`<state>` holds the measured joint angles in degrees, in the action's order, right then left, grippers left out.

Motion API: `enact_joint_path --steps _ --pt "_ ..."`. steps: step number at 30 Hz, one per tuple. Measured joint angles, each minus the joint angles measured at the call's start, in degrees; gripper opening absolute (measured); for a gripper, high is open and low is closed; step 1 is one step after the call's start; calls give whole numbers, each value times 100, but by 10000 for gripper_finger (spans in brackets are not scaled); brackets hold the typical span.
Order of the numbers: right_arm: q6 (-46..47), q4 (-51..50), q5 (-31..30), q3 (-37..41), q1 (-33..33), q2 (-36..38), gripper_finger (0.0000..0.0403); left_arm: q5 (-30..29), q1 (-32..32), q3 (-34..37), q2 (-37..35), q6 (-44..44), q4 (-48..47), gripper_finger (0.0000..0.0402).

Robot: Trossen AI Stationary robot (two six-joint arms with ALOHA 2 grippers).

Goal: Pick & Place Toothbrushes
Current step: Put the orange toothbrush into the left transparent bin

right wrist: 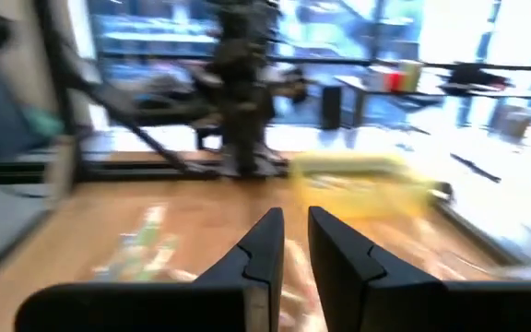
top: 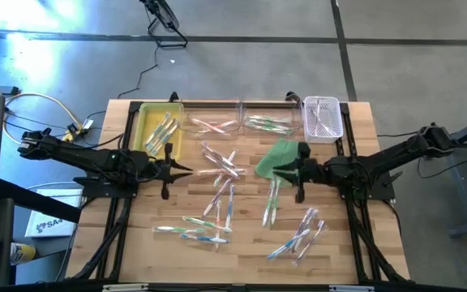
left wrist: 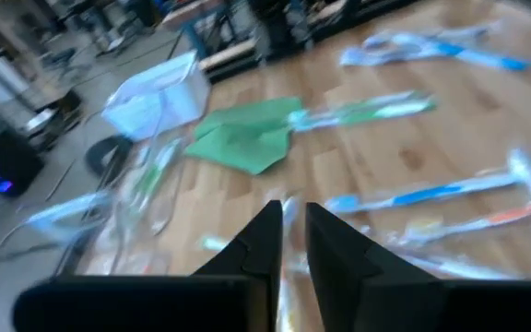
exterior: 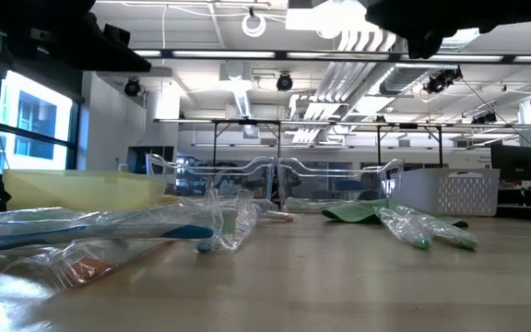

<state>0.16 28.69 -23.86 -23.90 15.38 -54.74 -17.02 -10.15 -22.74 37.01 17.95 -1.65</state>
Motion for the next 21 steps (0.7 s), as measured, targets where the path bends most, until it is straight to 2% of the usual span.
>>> enact_joint_path --steps 4,11,21 --pt "345 -415 -260 0 -127 0 45 -377 2 0 0 -43 -142 84" --pt "744 -1077 -275 0 -438 0 45 -390 7 0 12 -47 -150 133" --pt "760 -976 -271 0 -617 0 45 -369 7 -27 946 -39 -173 141"
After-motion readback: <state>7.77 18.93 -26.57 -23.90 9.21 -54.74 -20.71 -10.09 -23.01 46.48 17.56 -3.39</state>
